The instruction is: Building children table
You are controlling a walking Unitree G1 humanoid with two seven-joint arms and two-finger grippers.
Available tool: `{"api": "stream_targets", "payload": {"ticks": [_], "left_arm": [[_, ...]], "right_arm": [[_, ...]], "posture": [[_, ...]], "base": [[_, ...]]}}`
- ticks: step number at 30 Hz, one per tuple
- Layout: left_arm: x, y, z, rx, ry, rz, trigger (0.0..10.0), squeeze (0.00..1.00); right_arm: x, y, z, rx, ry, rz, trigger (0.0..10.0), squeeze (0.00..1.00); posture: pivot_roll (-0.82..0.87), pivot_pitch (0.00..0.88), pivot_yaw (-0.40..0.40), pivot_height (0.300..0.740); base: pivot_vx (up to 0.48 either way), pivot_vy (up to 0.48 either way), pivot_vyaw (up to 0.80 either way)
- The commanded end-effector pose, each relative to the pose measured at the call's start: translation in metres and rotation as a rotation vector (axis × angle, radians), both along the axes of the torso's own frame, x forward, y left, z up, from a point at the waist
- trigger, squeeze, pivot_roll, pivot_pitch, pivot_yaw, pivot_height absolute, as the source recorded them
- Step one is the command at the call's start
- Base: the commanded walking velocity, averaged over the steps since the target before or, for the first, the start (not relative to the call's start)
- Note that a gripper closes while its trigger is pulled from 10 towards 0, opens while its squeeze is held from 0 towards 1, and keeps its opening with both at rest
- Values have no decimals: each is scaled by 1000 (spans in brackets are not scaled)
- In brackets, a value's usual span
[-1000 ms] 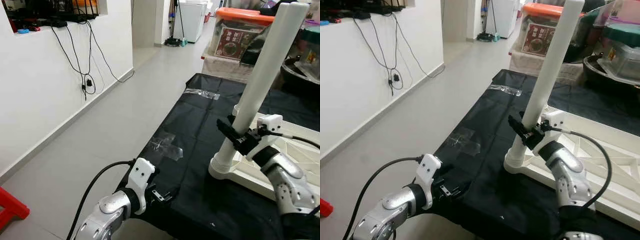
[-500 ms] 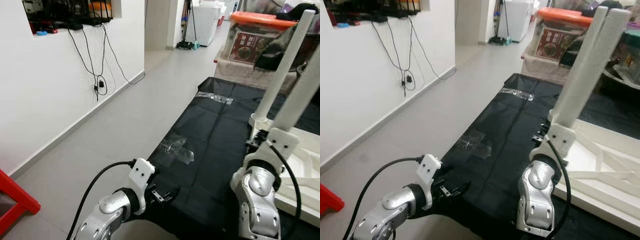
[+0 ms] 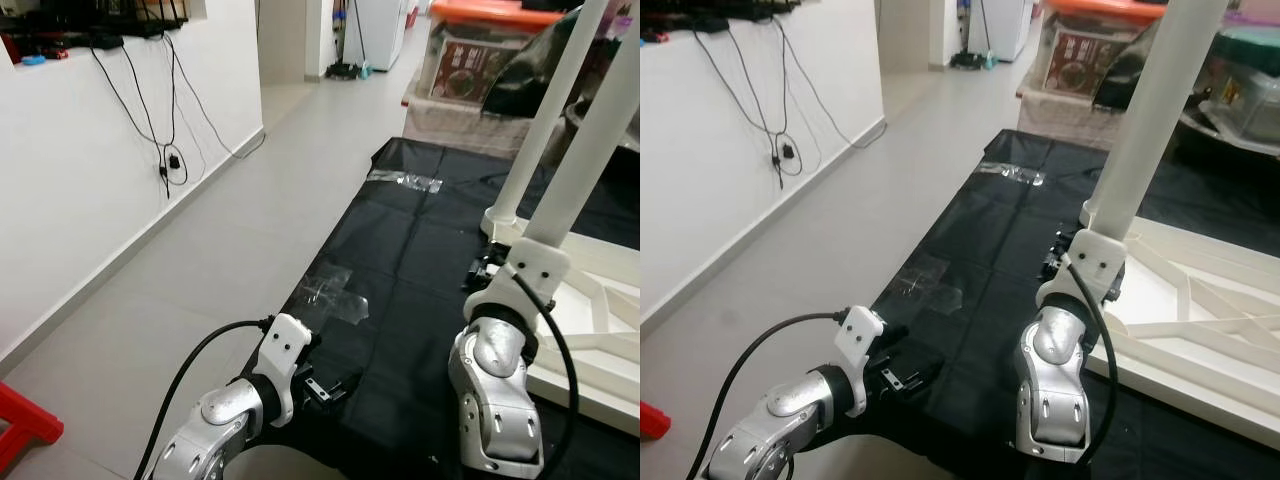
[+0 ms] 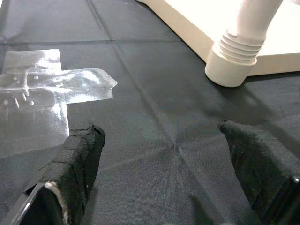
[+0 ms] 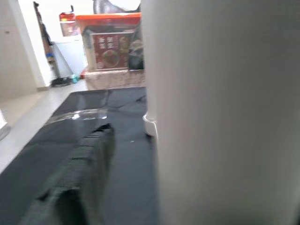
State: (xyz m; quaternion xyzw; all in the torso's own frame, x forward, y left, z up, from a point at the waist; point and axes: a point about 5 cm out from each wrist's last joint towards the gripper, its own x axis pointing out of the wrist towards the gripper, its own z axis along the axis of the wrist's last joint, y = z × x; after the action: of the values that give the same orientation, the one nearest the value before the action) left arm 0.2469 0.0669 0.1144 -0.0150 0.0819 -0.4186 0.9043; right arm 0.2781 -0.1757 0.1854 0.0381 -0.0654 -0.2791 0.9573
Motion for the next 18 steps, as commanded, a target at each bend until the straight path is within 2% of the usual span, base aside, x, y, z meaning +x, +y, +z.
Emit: {"api": "stream_targets", "payload": {"ticks": [1, 3, 4, 8, 10, 14, 18], "left_arm": [[1, 0, -4, 18, 5, 2, 10000, 0], [1, 0, -4, 18, 5, 2, 10000, 0], [1, 0, -4, 18, 6, 2, 10000, 0], [1, 0, -4, 19, 7, 1, 10000, 0], [2, 1, -5, 20, 8, 2, 10000, 0], [2, 1, -5, 20, 8, 1, 10000, 0], [5, 1, -6, 21, 9, 3, 10000, 0]], "right_arm": [[-13, 24, -30, 119, 103, 39, 10000, 992], [-13, 24, -30, 119, 103, 39, 10000, 992], [-14, 20, -31, 108, 105, 38, 10000, 0], [-18, 11, -35, 92, 117, 50, 10000, 0], [-26, 4, -40, 85, 138, 82, 10000, 0], [-32, 0, -42, 71, 148, 89, 10000, 0], [-46, -1, -49, 34, 177, 176, 10000, 0]], "posture": [[156, 0, -46, 740], [156, 0, -46, 740], [155, 0, -44, 740], [154, 0, -41, 740], [151, 0, -38, 740], [151, 0, -38, 740], [138, 0, -36, 740]], "base": [[0, 0, 0], [0, 0, 0], [0, 0, 0], [0, 0, 0], [0, 0, 0], [0, 0, 0], [0, 0, 0]]}}
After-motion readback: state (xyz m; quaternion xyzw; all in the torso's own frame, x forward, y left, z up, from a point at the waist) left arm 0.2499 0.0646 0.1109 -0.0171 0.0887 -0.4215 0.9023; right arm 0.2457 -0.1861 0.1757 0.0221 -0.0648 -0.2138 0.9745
